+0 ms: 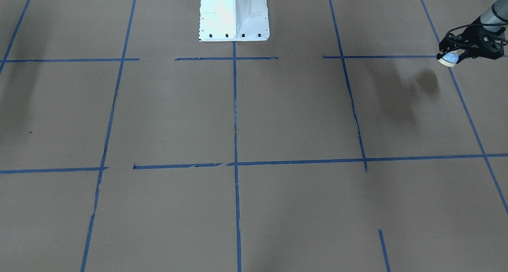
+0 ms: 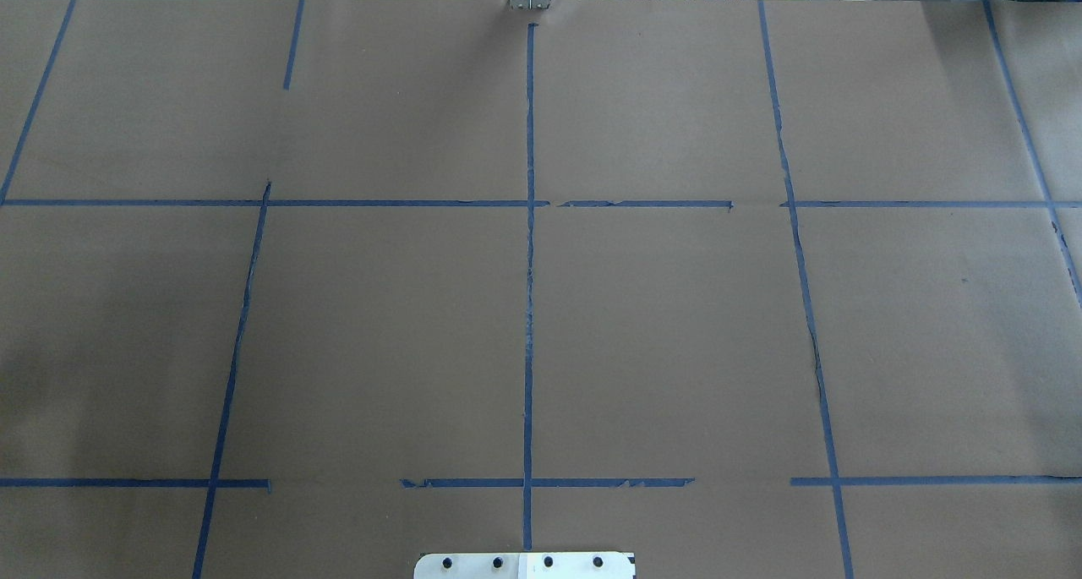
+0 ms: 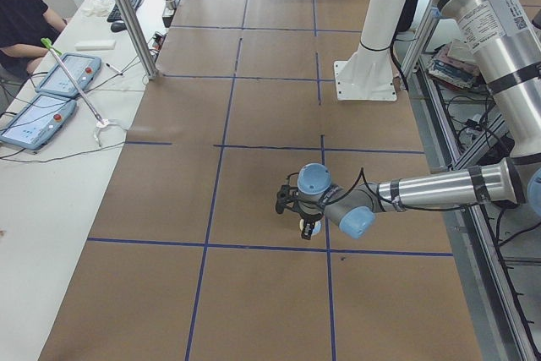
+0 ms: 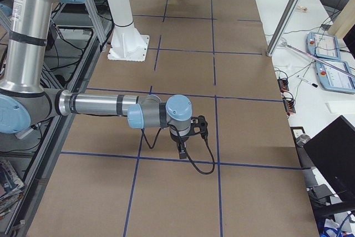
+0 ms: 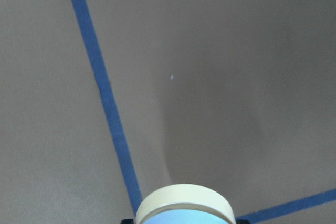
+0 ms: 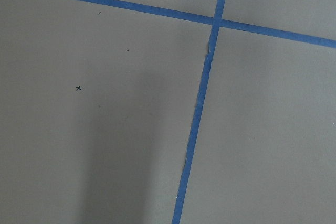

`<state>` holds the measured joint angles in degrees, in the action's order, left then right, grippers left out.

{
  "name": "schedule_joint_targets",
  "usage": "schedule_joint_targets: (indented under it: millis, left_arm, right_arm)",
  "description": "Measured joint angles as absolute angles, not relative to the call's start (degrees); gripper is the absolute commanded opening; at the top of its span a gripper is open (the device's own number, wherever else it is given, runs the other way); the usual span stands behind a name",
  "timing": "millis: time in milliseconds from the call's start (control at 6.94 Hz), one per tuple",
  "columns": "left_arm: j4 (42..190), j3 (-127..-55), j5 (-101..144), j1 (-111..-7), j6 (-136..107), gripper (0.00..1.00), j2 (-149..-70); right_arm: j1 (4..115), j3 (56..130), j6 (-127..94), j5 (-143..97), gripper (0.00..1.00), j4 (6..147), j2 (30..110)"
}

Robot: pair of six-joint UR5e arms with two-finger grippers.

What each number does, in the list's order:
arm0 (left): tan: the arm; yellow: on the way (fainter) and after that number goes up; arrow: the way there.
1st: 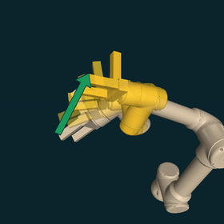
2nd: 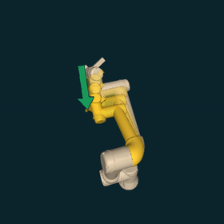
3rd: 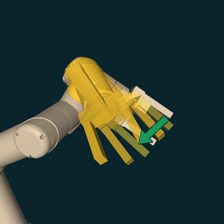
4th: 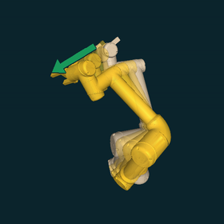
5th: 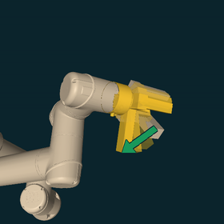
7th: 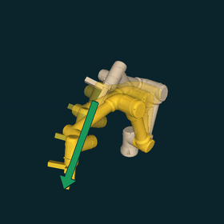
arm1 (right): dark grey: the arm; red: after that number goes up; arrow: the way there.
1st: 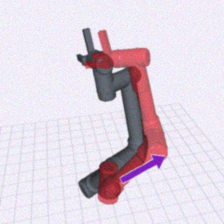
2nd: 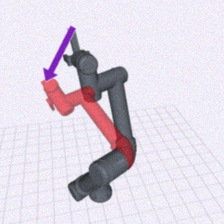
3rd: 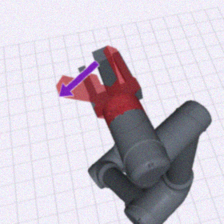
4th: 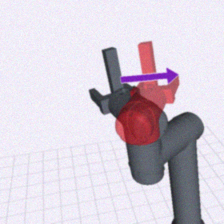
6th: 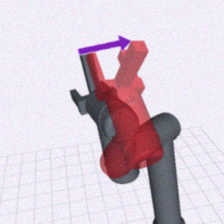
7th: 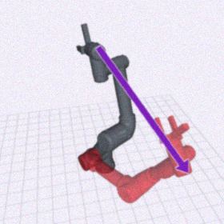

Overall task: Place and press bell with both arms
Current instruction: 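Carry the white bell with the left gripper toward the grid center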

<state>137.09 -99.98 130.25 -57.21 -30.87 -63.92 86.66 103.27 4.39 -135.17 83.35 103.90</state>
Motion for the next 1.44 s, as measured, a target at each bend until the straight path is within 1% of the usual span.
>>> schedule_joint_targets:
  millis: [288, 576, 864, 1008, 1297, 1441]
  left_arm:
    - [133.8, -100.69, 130.31, -57.37, -36.39, 0.05, -70.92]
    - [125.76, -100.85, 130.4, -57.38, -38.63, 0.05, -80.08]
    - [114.73, -100.93, 130.41, -56.91, -41.85, 0.05, -91.4]
    - [107.25, -100.89, 130.33, -55.91, -43.76, 0.05, -98.43]
    - [94.62, -100.0, 129.49, -50.61, -50.71, 0.05, -111.74]
    - [92.56, -98.34, 127.41, -47.11, -56.47, 0.05, -117.02]
  right_arm:
    - [86.66, 103.4, 4.35, -135.17, 1.0, 83.4, 104.18]
    - [86.66, 103.37, 4.18, -135.06, 1.0, 83.41, 104.23]
    - [86.66, 103.36, 4.08, -135.01, 1.0, 83.41, 104.24]
    - [86.66, 103.36, 4.05, -134.98, 1.0, 83.41, 104.22]
    - [86.66, 103.36, 4.02, -134.93, 1.0, 83.41, 104.16]
    - [86.66, 103.34, 3.98, -134.91, 1.0, 83.41, 104.16]
